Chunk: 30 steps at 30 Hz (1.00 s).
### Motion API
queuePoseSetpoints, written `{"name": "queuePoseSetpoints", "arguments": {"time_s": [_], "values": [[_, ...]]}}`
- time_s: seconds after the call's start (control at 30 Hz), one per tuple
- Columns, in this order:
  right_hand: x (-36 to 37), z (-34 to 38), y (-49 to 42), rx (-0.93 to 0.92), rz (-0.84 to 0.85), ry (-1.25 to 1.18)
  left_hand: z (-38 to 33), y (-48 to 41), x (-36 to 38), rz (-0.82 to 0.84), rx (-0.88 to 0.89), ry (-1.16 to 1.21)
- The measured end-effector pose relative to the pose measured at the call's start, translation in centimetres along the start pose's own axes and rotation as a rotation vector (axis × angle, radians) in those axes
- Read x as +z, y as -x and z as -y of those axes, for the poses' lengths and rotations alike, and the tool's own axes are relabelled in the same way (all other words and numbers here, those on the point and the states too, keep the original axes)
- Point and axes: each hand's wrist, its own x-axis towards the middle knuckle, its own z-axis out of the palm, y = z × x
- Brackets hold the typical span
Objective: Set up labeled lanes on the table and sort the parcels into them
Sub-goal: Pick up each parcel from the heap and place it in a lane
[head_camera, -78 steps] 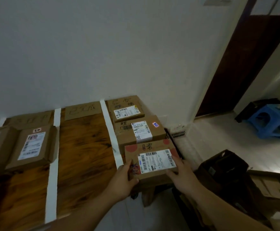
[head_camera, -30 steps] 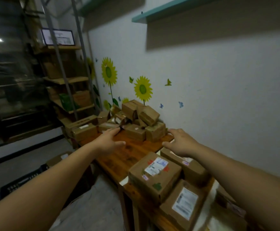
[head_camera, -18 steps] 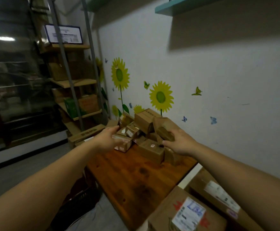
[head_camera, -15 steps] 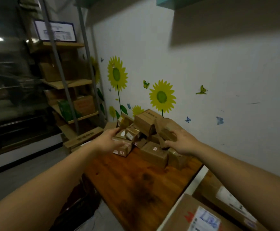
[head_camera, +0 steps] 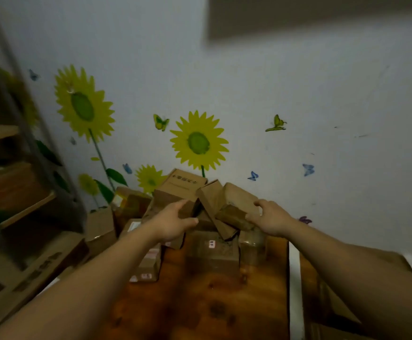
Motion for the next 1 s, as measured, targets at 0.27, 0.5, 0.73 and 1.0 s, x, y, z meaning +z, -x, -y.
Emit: {"name": "queuePoseSetpoints", "arguments": {"time_s": [0.27,0.5,0.73,1.0], "values": [[3.5,-4.1,-10.0,0.198,-0.051,-0.313,-1.3,-14.5,5.4,0.185,0.058,0.015],[6.9,-6.0,-14.9,0.413,-0.048,-0.599,-1.7,-22.4,8.9,0.256,-0.018,-0.027],[6.1,-4.0,-12.6,0.339,-0.238,-0.658,-0.2,-21.1,8.5,0.208,-0.005,0.227],[3.2,4.8,-5.3,0.166,-0.556,-0.826,0.2,-14.8,2.1,0.058,-0.01,0.703]]}}
